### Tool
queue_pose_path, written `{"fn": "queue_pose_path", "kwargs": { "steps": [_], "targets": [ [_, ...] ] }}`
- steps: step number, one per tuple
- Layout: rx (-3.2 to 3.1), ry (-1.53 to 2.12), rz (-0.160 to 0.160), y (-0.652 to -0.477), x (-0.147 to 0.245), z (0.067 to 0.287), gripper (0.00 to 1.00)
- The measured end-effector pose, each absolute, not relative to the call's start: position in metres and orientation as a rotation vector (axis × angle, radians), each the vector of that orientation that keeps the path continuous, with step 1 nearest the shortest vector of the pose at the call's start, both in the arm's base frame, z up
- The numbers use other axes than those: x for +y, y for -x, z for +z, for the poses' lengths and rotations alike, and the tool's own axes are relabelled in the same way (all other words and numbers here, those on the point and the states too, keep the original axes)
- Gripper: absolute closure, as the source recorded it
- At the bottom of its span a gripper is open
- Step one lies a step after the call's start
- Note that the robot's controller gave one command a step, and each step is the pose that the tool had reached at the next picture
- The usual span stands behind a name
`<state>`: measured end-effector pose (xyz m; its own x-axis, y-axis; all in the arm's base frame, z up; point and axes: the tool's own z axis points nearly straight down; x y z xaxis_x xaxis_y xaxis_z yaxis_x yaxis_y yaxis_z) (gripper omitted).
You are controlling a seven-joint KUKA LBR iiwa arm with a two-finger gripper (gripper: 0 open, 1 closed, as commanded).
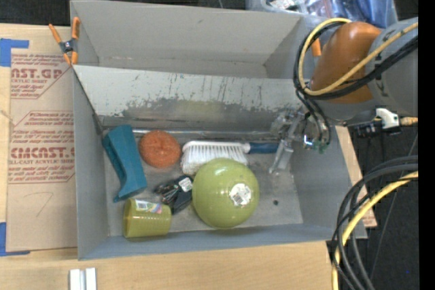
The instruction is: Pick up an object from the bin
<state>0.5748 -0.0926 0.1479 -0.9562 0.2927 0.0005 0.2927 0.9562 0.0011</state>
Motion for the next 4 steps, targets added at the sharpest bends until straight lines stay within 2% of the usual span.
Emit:
{"fn": "queue_pose_path", "kwargs": {
  "steps": [1,2,3,4],
  "targets": [
    [-3.12,0.416,0.002,-0.575,-0.095,0.153,0.0],
    [-3.043,0.796,0.0,-0.581,-0.089,0.15,0.0],
    [-3.092,0.606,0.001,-0.593,-0.081,0.07,0.0],
    [-2.947,1.114,-0.001,-0.575,-0.081,0.069,1.0]
  ]
}}
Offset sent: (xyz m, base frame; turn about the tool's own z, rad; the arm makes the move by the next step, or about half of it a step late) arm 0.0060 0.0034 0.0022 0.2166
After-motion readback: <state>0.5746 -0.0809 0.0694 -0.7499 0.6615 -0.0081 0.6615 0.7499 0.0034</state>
